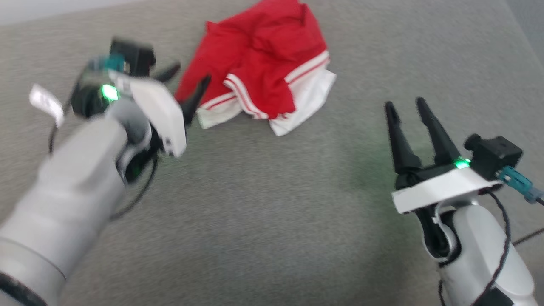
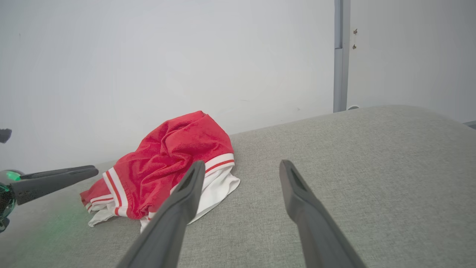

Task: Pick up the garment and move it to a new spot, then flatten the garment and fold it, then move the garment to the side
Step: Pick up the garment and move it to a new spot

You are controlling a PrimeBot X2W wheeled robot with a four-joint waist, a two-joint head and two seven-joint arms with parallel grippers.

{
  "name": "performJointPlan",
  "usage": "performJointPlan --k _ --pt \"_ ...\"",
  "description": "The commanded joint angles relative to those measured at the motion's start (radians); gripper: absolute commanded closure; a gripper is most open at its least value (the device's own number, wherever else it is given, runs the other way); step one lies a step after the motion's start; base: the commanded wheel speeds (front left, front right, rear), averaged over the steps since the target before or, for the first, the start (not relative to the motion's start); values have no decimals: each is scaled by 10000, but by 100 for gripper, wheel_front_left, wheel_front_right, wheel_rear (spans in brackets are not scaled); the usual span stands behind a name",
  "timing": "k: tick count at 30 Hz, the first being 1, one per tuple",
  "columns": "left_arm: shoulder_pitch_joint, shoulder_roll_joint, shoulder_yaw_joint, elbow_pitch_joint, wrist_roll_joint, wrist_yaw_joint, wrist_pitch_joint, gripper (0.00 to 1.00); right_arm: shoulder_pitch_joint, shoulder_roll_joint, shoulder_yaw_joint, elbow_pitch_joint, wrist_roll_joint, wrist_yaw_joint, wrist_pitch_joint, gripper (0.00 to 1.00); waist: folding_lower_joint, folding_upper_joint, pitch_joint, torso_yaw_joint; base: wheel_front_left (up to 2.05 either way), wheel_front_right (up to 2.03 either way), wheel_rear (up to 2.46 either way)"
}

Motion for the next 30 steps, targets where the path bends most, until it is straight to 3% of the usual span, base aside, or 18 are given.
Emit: performJointPlan --k 1,7,11,18,25,30 --pt "367 -111 51 91 -64 42 -281 0 184 -134 -53 66 -63 1 -48 0 0 0 -560 738 0 0 0" --pt "2280 -490 878 720 -958 38 -2114 0 627 -810 -372 178 -75 1 -48 0 0 0 -1204 1933 0 0 0" --pt "3141 -483 1599 619 -742 110 -2321 0 1012 -1147 -631 210 -102 1 -50 0 0 0 -1481 2551 0 0 0" --pt "5398 -534 4308 -975 1188 724 -2331 0 1734 -1578 -912 158 -154 1 -50 0 0 0 -1873 3239 0 0 0" --pt "8080 -1057 7255 -3180 3747 1296 -2334 0 2036 -1733 -1102 106 -128 1 -48 0 0 0 -2187 3259 0 0 0" --pt "9306 -1462 8245 -3970 5303 1447 -2333 0 2168 -1729 -1265 40 -152 1 -50 0 0 0 -2312 3216 0 0 0"
